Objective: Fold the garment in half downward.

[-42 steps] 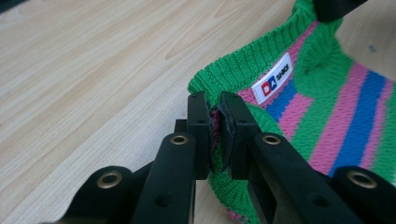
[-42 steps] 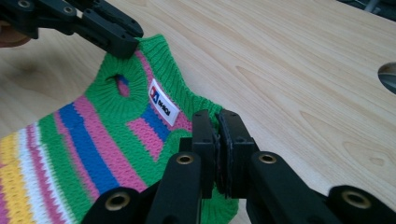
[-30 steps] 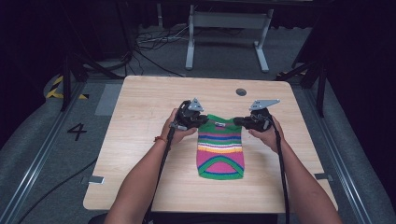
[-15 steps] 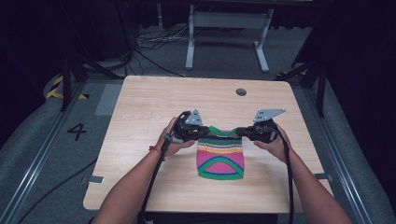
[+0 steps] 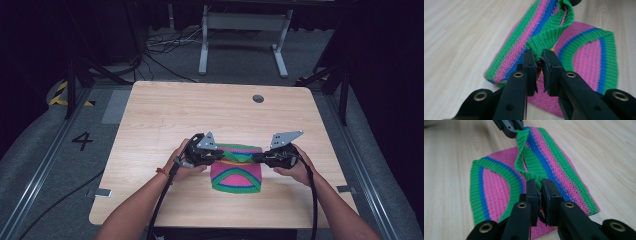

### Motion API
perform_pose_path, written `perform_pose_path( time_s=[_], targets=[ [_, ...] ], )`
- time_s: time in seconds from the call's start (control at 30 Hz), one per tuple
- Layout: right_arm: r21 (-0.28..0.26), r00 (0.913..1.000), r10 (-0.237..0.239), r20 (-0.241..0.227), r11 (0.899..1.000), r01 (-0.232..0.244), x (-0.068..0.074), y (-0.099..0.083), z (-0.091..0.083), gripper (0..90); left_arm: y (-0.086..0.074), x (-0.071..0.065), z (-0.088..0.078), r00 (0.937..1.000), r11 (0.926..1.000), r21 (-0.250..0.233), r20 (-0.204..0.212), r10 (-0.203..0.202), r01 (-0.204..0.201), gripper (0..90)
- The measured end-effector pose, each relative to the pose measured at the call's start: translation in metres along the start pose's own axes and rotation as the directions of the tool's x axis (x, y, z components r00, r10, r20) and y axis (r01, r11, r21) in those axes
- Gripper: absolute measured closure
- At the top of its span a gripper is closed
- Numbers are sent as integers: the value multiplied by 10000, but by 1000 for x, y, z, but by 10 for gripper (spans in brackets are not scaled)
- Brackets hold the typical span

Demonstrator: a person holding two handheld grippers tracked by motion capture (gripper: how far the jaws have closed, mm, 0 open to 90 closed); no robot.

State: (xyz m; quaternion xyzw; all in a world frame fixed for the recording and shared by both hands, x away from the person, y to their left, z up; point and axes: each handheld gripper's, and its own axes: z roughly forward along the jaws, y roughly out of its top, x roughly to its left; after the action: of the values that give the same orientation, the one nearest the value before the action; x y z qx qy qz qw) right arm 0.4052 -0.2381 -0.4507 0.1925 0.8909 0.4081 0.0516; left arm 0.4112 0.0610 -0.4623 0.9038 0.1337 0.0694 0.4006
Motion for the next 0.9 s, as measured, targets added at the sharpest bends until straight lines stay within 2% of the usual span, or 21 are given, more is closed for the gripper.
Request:
perform_pose_path(
  time_s=[0.17, 0.23, 0.33, 0.53, 0.63, 0.7, 0.73, 0.8, 0.83, 0.9],
  targets=[
    [78, 9994, -220, -282, 9997, 222, 13, -2, -3, 847, -4, -11, -3, 9998, 9998, 88, 103, 187, -188, 822],
    [93, 9988, -294, -404, 9995, 298, 18, -3, -4, 847, -6, -16, -6, 9989, 9984, 346, 92, 452, -455, 823],
    [255, 9976, -459, -523, 9986, 472, 27, -6, -4, 844, -11, -21, -6, 9980, 9956, 685, 83, 629, -633, 824],
    [1053, 9965, -524, -649, 9927, 591, 36, -21, 8, 839, -21, -30, 0, 9960, 9879, 1264, 141, 885, -896, 833],
    [1124, 9968, -425, -678, 9924, 500, 38, -24, 9, 837, -25, -33, 3, 9950, 9843, 1458, 185, 979, -996, 840],
    [1171, 9962, -501, -708, 9914, 581, 40, -25, 9, 833, -25, -35, 4, 9943, 9828, 1505, 197, 1050, -1068, 829],
    [1180, 9960, -577, -681, 9909, 654, 43, -25, 8, 830, -25, -35, 2, 9945, 9846, 1402, 254, 1014, -1040, 806],
    [1224, 9955, -659, -676, 9897, 738, 44, -26, 7, 829, -24, -36, 1, 9942, 9844, 1399, 206, 1051, -1070, 743],
    [1183, 9956, -625, -691, 9905, 704, 45, -26, 7, 828, -23, -38, 1, 9939, 9849, 1330, 129, 1099, -1107, 743],
    [1122, 9953, -636, -728, 9911, 716, 48, -28, 6, 818, -22, -41, 3, 9929, 9856, 1212, 290, 1151, -1178, 686]
  ],
)
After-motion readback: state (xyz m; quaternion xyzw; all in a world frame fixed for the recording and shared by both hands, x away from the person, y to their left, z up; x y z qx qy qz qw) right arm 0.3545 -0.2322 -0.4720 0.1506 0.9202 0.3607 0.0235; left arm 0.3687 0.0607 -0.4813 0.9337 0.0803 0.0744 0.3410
